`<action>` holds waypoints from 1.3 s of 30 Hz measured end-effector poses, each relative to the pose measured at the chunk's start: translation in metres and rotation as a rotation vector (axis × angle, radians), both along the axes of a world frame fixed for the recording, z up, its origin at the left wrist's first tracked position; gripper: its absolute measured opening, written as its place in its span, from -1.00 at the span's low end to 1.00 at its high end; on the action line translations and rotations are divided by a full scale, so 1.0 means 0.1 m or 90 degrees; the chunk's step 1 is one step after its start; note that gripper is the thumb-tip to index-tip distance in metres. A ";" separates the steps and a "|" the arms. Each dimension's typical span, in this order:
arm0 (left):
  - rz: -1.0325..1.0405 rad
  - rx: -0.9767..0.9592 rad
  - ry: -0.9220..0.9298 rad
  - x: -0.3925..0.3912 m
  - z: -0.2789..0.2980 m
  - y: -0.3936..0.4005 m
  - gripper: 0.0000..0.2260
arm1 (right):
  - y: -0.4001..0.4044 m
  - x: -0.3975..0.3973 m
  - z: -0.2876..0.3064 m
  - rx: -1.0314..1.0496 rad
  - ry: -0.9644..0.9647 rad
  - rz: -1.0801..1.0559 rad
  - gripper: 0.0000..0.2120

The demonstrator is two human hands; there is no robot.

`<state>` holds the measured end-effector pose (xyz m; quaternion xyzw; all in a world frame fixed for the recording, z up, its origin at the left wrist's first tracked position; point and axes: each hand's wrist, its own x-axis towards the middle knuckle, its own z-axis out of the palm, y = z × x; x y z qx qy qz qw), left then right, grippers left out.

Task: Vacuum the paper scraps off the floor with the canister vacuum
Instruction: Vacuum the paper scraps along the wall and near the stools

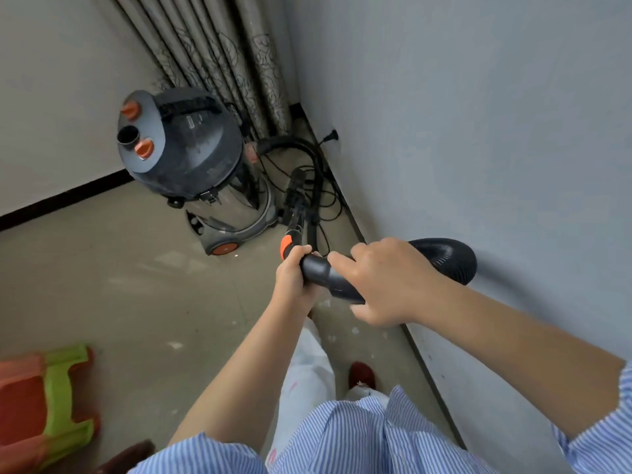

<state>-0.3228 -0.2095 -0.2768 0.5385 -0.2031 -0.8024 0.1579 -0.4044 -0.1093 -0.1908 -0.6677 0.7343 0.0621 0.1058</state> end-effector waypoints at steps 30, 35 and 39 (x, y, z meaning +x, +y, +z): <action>-0.267 0.074 -0.001 -0.68 0.04 -1.78 -0.86 | -1.46 -0.45 0.24 0.014 -0.028 -0.171 -0.49; -0.439 -0.051 -0.168 -0.91 -0.18 -1.85 -0.82 | -1.31 -0.23 -0.28 -0.046 -0.170 -0.372 -0.42; -0.556 -0.141 -0.283 -1.10 -0.36 -1.87 -0.76 | -1.35 -0.12 -0.59 -0.021 -0.331 -0.563 -0.38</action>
